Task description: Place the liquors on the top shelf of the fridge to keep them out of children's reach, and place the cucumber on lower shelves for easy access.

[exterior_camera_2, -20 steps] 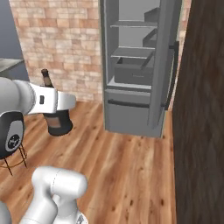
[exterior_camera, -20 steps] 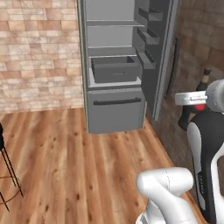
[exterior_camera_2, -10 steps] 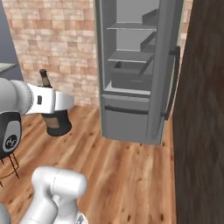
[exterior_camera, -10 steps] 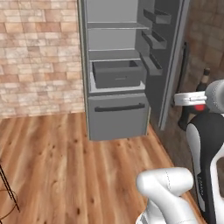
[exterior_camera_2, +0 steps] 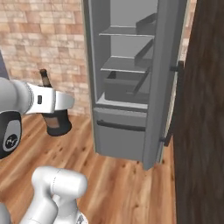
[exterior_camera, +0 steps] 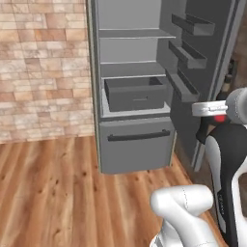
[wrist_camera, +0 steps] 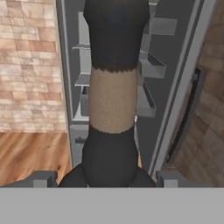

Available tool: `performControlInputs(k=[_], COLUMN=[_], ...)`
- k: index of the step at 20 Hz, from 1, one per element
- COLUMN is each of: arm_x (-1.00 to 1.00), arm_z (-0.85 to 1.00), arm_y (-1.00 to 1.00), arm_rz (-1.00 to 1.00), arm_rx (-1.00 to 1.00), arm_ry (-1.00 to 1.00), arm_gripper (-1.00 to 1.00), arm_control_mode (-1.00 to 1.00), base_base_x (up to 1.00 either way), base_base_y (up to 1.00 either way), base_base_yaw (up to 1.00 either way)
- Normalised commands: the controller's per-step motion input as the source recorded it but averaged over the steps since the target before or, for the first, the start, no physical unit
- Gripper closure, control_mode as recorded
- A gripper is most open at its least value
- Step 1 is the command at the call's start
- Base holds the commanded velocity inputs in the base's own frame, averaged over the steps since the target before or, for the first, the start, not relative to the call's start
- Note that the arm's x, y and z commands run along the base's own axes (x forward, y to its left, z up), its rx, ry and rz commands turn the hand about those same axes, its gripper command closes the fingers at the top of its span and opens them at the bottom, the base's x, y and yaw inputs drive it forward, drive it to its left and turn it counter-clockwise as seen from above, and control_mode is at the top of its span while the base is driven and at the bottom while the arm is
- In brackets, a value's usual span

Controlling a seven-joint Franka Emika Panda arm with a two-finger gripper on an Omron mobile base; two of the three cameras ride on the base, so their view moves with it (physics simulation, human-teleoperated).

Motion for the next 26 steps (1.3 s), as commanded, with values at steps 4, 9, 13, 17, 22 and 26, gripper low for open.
performControlInputs(k=[4,9,13,17,22,26], arm_x=[0.00,0.00,0.00,0.00,0.00,0.00], arm_z=[0.00,0.00,0.00,0.00,0.00,0.00], arm_y=[0.00,0.00,0.00,0.00,0.00,0.00], arm_rz=[0.00,0.00,0.00,0.00,0.00,0.00], arm_rx=[0.00,0.00,0.00,0.00,0.00,0.00], arm_ry=[0.00,0.00,0.00,0.00,0.00,0.00], arm_gripper=[1.00,1.00,1.00,1.00,1.00,1.00], arm_control_mode=[1.00,1.00,1.00,1.00,1.00,1.00], base_base_x=[0.87,0.86,0.86,0.83,0.77,0.68], base_base_y=[0.00,0.00,0.00,0.00,0.00,0.00], base_base_yaw=[0.00,0.00,0.00,0.00,0.00,0.00])
